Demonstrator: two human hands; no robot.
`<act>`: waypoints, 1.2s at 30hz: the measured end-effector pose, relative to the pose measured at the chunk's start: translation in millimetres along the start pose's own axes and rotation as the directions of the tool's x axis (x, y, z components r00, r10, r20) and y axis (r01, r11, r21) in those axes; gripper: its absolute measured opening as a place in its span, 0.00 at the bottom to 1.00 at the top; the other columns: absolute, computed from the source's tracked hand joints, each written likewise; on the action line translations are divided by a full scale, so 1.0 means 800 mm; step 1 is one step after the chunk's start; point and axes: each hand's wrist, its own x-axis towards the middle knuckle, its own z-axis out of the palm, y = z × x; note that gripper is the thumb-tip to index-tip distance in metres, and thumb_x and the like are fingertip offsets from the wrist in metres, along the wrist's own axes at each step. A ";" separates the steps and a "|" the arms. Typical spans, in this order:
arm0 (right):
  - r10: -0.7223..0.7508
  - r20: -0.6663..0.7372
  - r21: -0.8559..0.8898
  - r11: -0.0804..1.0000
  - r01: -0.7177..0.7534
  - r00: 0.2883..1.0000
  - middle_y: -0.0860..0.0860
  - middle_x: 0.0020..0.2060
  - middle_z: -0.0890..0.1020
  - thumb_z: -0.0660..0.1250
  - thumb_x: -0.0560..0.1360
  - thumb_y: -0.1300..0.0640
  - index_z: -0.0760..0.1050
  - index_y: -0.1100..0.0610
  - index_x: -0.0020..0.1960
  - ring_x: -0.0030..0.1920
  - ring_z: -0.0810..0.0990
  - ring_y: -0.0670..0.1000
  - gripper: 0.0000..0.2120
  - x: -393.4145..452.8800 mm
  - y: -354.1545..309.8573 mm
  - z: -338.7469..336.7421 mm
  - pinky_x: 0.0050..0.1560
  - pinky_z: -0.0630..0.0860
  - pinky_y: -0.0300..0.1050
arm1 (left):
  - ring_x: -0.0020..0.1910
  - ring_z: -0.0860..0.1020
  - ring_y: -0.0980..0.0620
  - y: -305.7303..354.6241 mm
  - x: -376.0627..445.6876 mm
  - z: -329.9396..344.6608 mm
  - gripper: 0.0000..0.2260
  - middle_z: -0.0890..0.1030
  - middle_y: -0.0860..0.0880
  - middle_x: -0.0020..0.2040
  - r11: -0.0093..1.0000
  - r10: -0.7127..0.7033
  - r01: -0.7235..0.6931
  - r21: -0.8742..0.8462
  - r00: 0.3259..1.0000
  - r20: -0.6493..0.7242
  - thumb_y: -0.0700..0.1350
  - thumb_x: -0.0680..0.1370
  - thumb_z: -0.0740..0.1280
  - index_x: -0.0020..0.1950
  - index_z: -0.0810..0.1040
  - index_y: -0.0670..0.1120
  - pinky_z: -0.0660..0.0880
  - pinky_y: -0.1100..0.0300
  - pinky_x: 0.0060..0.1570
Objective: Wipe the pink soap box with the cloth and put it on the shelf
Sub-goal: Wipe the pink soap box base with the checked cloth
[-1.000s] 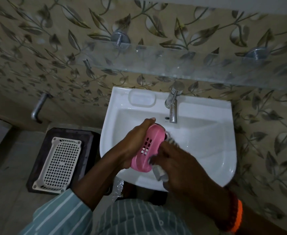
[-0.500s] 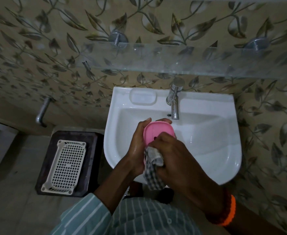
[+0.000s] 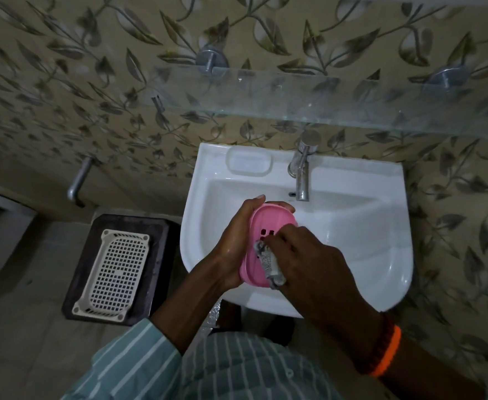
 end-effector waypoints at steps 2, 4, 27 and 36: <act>0.058 0.021 0.113 0.992 -0.060 0.998 0.56 0.49 0.81 0.80 0.61 0.58 0.79 0.59 0.57 0.43 0.83 0.57 0.26 -0.008 -0.013 0.009 0.29 0.81 0.50 | 0.49 0.83 0.45 0.000 -0.001 -0.003 0.24 0.85 0.42 0.50 1.000 0.013 -0.014 0.012 1.000 0.005 0.64 0.82 0.58 0.59 0.85 0.49 0.80 0.51 0.50; 0.043 0.040 0.264 0.963 -0.052 0.998 0.52 0.52 0.79 0.75 0.64 0.58 0.78 0.55 0.59 0.44 0.82 0.55 0.23 -0.018 -0.019 0.014 0.34 0.82 0.50 | 0.48 0.81 0.43 0.002 -0.002 -0.005 0.23 0.84 0.39 0.50 0.999 0.017 -0.017 -0.030 1.000 0.000 0.63 0.82 0.60 0.60 0.84 0.47 0.79 0.51 0.50; 0.151 -0.054 0.054 0.988 -0.148 0.987 0.55 0.48 0.80 0.74 0.69 0.58 0.77 0.59 0.56 0.40 0.82 0.54 0.17 -0.007 0.011 0.007 0.30 0.80 0.47 | 0.39 0.88 0.47 -0.036 -0.005 0.004 0.24 0.89 0.43 0.44 0.988 0.010 -0.015 -0.152 0.999 -0.036 0.63 0.81 0.60 0.48 0.90 0.50 0.84 0.54 0.38; 0.090 -0.066 0.460 0.887 -0.049 0.994 0.50 0.49 0.81 0.73 0.67 0.57 0.79 0.56 0.54 0.45 0.81 0.52 0.16 -0.012 -0.002 0.014 0.43 0.81 0.51 | 0.44 0.87 0.44 -0.036 -0.004 0.008 0.27 0.87 0.39 0.47 0.982 -0.062 0.040 -0.184 0.991 -0.118 0.66 0.81 0.62 0.56 0.88 0.45 0.83 0.53 0.46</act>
